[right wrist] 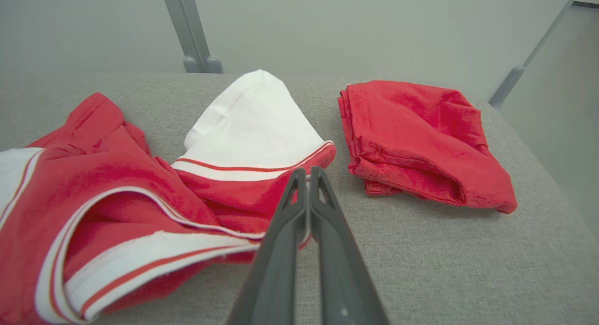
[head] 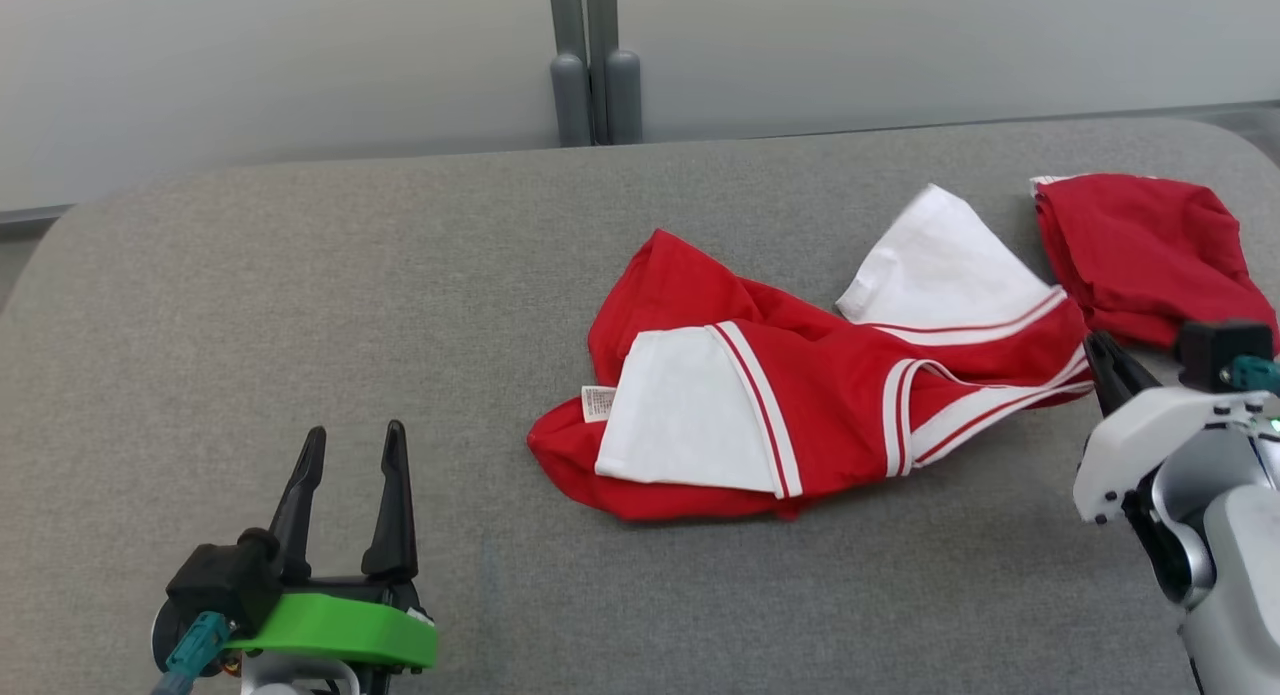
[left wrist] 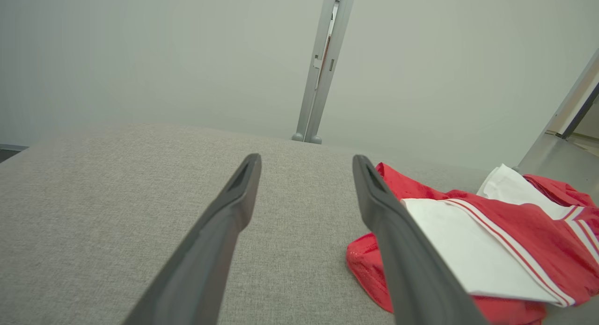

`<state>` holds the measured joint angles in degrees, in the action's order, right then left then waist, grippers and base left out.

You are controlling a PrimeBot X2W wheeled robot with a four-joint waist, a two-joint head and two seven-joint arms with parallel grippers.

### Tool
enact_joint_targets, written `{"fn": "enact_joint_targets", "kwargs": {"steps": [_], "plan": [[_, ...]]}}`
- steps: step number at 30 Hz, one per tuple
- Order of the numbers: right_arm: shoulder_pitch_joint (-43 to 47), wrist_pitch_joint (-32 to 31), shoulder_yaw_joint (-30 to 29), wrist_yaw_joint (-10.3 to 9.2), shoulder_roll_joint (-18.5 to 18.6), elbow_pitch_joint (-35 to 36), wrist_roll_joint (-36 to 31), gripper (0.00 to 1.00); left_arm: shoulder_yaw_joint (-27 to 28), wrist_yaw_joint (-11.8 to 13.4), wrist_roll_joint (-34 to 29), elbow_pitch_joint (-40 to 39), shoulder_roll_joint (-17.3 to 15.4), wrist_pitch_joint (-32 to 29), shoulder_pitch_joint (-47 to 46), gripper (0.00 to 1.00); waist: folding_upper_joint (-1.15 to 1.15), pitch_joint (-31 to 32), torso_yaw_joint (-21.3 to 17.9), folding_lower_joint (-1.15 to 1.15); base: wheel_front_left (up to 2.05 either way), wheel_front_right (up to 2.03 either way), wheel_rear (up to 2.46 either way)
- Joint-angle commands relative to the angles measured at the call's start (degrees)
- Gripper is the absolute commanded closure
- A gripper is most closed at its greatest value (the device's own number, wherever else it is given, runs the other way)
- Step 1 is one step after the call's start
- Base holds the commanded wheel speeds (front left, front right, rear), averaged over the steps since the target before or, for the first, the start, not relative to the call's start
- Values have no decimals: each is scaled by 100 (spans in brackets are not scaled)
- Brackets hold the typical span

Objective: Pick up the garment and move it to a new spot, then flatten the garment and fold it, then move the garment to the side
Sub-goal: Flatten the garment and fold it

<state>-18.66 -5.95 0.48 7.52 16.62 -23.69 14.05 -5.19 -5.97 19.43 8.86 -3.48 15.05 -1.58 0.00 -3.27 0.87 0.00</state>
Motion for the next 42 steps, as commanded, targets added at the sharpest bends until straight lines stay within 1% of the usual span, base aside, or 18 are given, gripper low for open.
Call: {"fn": "enact_joint_targets", "kwargs": {"steps": [1,4,7,8,9,13,15,17,22,23,24,28,30,32,35,39,42], "plan": [[163,56,-147,-6,-91,102,-20,100,7,-20,-40,18,-51,17,-121,0,0,-303,-211,0,0,0,0],[364,270,-436,-7,-163,45,-100,100,-9,-48,-41,95,-77,17,-226,0,0,-402,-242,0,0,0,0],[322,529,-578,-7,-292,-277,-129,100,-60,-65,-47,177,-96,17,-307,0,0,-435,-236,0,0,0,0],[270,629,-596,-7,-316,-379,-147,56,-80,-75,-49,199,-103,17,-333,0,0,-430,-222,0,0,0,0],[221,728,-605,-7,-349,-440,-155,0,-89,-82,-47,218,-114,17,-346,0,0,-422,-212,0,0,0,0],[206,1407,-664,-7,-534,-420,-190,0,-121,-92,-35,315,-142,17,-342,0,0,-300,-176,0,0,0,0],[299,1711,-537,-6,-682,-239,-148,0,-122,-98,-39,335,-151,17,-307,0,0,-222,-154,0,0,0,0],[420,1851,-69,-4,-781,23,25,0,-129,-100,-36,351,-148,17,-254,0,0,-145,-139,0,0,0,0],[625,1913,1227,-7,-574,593,512,0,-221,-105,-32,378,-101,17,-211,0,0,-20,-29,0,0,0,0],[660,1834,1395,-7,-561,624,571,0,-236,-101,-22,382,-92,17,-199,0,0,5,-3,0,0,0,0],[657,1626,1749,-7,-431,650,653,0,-267,-101,6,394,-69,17,-161,0,0,40,66,0,0,0,0],[584,963,2327,-7,-322,578,775,0,-285,-80,56,390,-34,17,-157,0,0,49,239,0,0,0,0],[618,503,2539,-7,-230,519,832,0,-291,-64,59,370,-16,17,-167,0,0,10,345,0,0,0,0],[662,206,2592,-8,-171,512,811,0,-293,-64,74,363,-6,17,-148,0,0,-17,404,0,0,0,0],[741,-140,2615,-8,-81,649,539,0,-281,-59,92,385,8,17,-132,0,0,-52,479,0,0,0,0],[863,-386,2560,-7,-87,832,235,0,-269,-48,107,378,26,17,-174,0,0,-108,519,0,0,0,0],[816,-509,2485,-8,-105,796,-71,0,-267,-59,112,367,37,17,-244,0,0,-179,538,0,0,0,0]]}}
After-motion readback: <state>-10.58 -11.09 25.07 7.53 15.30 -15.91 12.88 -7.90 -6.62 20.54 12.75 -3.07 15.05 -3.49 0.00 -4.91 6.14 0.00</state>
